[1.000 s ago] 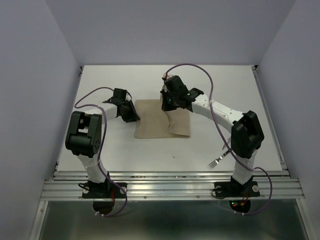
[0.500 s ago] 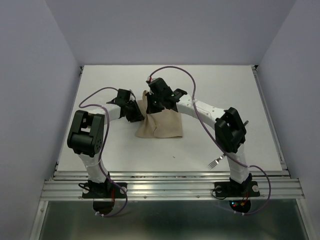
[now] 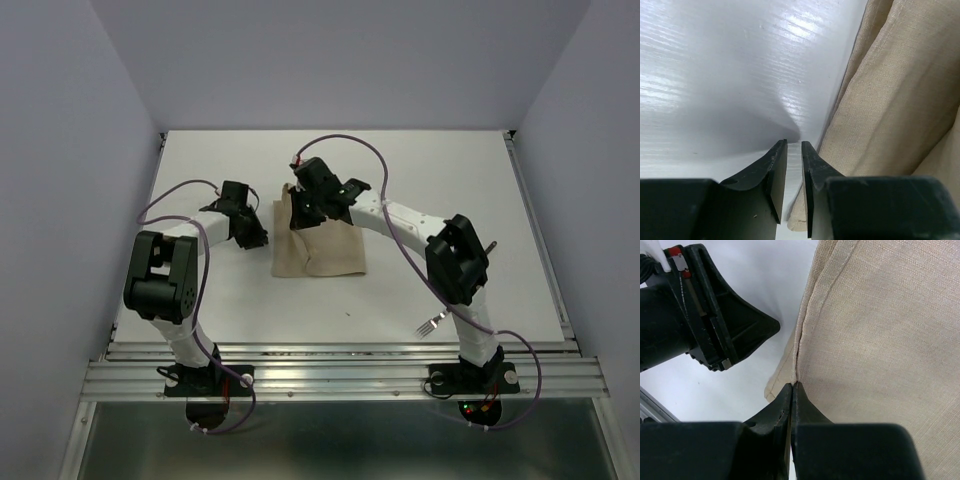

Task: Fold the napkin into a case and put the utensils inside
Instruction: Fold the rectangle-folded napkin at the center of the board, then smooth out the square-folded napkin at the center of the board, then move the square-folded napkin to the center of the board, then pick up the top corner of the square folded napkin from the center of the board.

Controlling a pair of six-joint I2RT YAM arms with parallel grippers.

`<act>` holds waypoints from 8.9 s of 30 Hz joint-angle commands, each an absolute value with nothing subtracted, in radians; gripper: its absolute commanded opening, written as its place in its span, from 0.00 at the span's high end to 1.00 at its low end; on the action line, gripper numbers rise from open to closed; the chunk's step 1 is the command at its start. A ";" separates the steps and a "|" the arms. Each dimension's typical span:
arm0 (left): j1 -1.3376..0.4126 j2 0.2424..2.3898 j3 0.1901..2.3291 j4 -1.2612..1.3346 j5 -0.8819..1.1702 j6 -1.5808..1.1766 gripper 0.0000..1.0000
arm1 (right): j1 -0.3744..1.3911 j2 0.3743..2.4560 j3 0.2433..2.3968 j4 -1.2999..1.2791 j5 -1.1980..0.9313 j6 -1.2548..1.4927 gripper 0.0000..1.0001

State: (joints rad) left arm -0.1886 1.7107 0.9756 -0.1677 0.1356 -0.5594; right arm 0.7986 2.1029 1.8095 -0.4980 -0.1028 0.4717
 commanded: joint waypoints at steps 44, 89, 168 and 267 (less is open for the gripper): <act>-0.202 1.760 0.942 -0.106 0.216 -0.569 0.74 | 0.850 2.115 1.921 -0.489 0.084 0.548 0.99; -0.166 1.471 1.049 -0.272 0.152 -0.561 0.66 | 0.683 1.791 1.510 -0.428 0.141 0.563 0.73; -0.265 1.859 1.325 -0.288 0.196 -0.523 0.69 | 0.647 1.695 1.230 -0.341 0.120 0.600 0.96; -0.457 1.390 0.809 -0.456 -0.060 -0.805 0.54 | 0.541 1.511 0.960 -0.267 0.021 0.627 0.95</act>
State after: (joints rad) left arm -0.4351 1.4586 0.8570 -0.4183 -0.0124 -0.6910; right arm 0.5434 1.5429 0.9840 -0.2642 0.0185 0.6212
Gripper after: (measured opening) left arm 0.461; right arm 0.047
